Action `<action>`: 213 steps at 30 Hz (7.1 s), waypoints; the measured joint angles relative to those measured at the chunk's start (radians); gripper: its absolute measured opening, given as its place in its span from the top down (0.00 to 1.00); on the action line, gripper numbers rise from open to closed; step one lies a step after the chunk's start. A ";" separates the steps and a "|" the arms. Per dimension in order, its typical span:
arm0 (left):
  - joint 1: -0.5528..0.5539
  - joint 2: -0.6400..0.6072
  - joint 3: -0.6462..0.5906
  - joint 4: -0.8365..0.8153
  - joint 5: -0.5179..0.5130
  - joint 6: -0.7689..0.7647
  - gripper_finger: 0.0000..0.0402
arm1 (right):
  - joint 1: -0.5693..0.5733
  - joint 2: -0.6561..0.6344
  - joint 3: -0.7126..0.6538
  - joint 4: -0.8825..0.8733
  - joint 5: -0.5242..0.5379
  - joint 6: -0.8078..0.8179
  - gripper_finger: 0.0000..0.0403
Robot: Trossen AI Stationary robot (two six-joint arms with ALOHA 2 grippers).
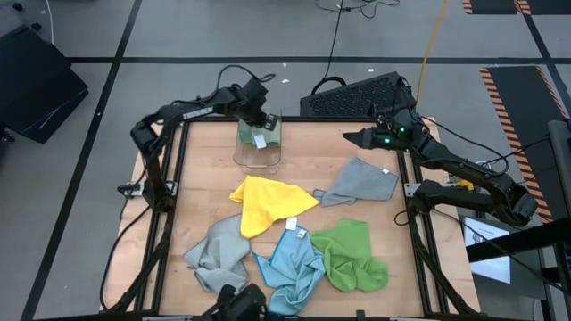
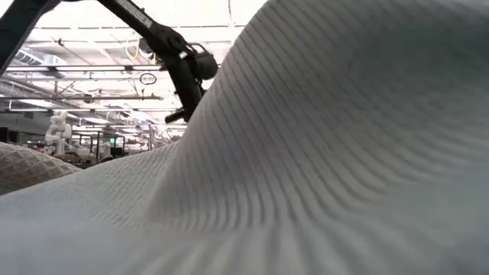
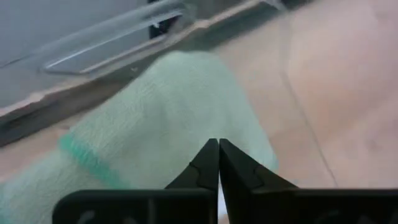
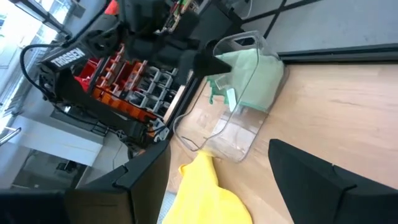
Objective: Fold microfiber towels
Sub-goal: Put the light green microfiber cloth into the transparent bin
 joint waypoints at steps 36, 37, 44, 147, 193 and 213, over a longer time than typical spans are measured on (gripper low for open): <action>0.033 0.073 -0.001 -0.083 -0.338 -0.024 0.99 | -0.013 0.004 0.000 -0.032 -0.078 -0.019 0.34; 0.033 0.085 -0.001 -0.086 -0.338 -0.023 0.98 | -0.013 0.004 0.000 -0.037 -0.080 -0.019 0.34; 0.030 0.157 0.002 -0.083 -0.369 -0.016 0.99 | -0.012 0.004 0.000 -0.049 -0.106 -0.016 0.34; -0.050 0.022 -0.127 -0.011 -0.120 -0.134 0.98 | 0.111 0.012 0.000 -0.113 0.034 0.061 0.34; -0.107 0.104 0.000 -0.033 -0.071 -0.227 0.99 | 0.174 0.013 -0.002 -0.137 0.082 0.051 0.48; -0.076 0.028 0.000 -0.008 -0.121 -0.233 0.99 | 0.238 0.013 -0.002 -0.150 0.082 0.079 0.48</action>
